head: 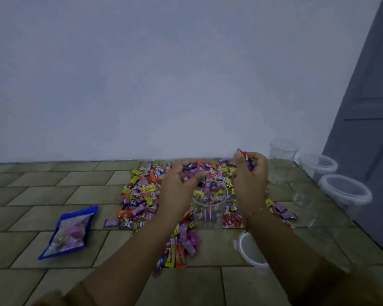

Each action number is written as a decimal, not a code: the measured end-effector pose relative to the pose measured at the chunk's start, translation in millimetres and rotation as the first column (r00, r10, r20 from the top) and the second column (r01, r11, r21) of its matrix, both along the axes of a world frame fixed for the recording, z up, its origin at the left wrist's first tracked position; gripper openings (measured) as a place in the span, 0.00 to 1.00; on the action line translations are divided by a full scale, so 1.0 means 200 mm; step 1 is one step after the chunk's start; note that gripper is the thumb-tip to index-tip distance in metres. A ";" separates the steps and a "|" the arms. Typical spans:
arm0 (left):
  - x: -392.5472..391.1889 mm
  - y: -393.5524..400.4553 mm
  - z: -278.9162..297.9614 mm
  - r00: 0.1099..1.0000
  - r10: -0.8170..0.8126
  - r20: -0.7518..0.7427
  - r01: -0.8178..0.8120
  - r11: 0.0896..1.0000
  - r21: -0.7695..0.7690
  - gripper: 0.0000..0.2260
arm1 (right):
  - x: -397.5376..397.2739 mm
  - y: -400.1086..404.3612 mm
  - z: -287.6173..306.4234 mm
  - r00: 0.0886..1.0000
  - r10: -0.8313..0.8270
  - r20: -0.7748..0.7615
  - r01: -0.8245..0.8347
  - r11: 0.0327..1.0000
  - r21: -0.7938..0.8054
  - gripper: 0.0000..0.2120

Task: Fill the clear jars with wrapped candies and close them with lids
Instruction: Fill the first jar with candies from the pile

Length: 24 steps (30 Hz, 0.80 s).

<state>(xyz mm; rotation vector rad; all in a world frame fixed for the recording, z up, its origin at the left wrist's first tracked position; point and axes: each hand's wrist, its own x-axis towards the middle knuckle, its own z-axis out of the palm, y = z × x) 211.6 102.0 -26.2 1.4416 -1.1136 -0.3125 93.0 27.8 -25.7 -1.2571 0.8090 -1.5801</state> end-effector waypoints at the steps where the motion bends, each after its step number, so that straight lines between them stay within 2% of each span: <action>1: -0.01 -0.03 0.00 1.000 -0.023 -0.006 0.023 1.000 0.013 0.11 | 0.03 -0.02 0.02 1.000 -0.005 0.004 0.005 1.000 0.015 0.07; 5: 0.00 -0.12 -0.06 0.999 -0.046 -0.012 0.047 0.994 0.100 0.12 | 0.10 -0.08 0.04 1.000 -0.013 -0.003 0.013 0.998 0.055 0.07; 8: 0.01 -0.15 -0.14 0.998 -0.059 -0.028 0.063 0.987 0.146 0.12 | 0.12 -0.09 0.02 0.997 -0.021 -0.072 0.026 0.998 0.063 0.08; 13: 0.01 -0.14 -0.20 0.999 -0.051 -0.019 0.054 0.980 0.193 0.13 | 0.10 -0.10 -0.02 0.999 0.030 -0.032 -0.027 0.995 0.097 0.10; 19: 0.00 -0.11 -0.20 0.991 -0.097 0.092 0.079 0.979 0.188 0.15 | 0.09 -0.07 -0.08 0.991 0.093 -0.098 -0.087 0.994 0.067 0.05; 24: 0.01 -0.10 -0.18 0.970 -0.148 0.193 0.111 0.975 0.192 0.14 | 0.08 -0.06 -0.10 0.974 0.111 -0.199 -0.113 0.994 0.003 0.08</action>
